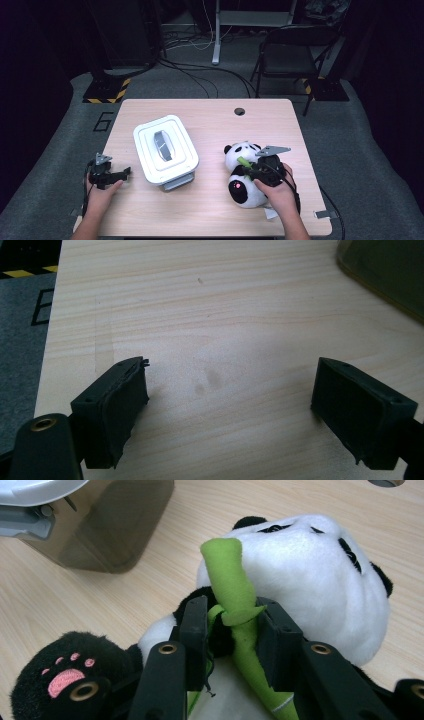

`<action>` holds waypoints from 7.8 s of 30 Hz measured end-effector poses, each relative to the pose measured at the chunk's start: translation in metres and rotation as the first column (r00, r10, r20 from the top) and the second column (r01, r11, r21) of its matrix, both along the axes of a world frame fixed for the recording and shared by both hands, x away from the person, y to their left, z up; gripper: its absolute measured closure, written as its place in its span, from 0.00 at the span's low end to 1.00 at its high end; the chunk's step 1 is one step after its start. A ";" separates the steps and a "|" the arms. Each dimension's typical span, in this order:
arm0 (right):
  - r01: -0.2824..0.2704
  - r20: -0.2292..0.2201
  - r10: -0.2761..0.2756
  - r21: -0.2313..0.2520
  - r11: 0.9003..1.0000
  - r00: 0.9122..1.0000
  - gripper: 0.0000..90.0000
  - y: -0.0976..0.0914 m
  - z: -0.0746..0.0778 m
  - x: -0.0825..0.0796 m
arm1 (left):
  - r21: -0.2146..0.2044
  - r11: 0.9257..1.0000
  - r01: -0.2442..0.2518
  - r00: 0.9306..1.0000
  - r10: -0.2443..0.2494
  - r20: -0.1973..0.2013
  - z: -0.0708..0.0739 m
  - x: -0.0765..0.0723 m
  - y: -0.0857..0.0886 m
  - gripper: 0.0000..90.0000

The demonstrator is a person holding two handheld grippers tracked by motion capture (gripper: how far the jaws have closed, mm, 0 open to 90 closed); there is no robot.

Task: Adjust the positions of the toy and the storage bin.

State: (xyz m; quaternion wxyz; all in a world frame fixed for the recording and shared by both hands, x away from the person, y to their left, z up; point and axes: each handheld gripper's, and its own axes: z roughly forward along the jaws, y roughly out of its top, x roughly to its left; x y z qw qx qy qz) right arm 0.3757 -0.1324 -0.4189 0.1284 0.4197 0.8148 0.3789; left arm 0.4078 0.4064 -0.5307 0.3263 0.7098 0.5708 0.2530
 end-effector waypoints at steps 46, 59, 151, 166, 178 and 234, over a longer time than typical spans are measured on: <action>0.025 0.017 -0.026 0.074 0.997 1.000 0.46 -0.001 0.017 -0.008 | -0.093 0.990 0.104 0.994 -0.101 0.031 0.109 -0.025 -0.045 0.43; 0.034 0.018 -0.036 0.083 0.996 0.999 0.46 -0.004 0.017 -0.008 | -0.110 0.989 0.097 0.995 -0.093 0.045 0.134 -0.022 -0.064 0.44; -0.177 0.013 0.177 0.093 0.980 0.984 0.47 0.063 0.010 -0.019 | -0.100 0.924 0.368 0.929 -0.361 0.087 0.163 -0.005 -0.223 0.46; -0.233 0.006 0.234 0.105 0.967 0.972 0.47 0.079 0.007 -0.026 | -0.065 0.932 0.357 0.933 -0.352 0.078 0.156 -0.001 -0.221 0.53; -0.297 -0.001 0.299 0.089 0.951 0.954 0.47 0.097 0.004 -0.031 | -0.026 0.942 0.335 0.941 -0.332 0.070 0.153 -0.003 -0.220 0.63; -0.197 0.004 0.198 0.115 0.974 0.980 0.46 0.065 0.004 -0.018 | -0.017 0.959 0.284 0.956 -0.282 0.075 0.152 0.023 -0.175 0.56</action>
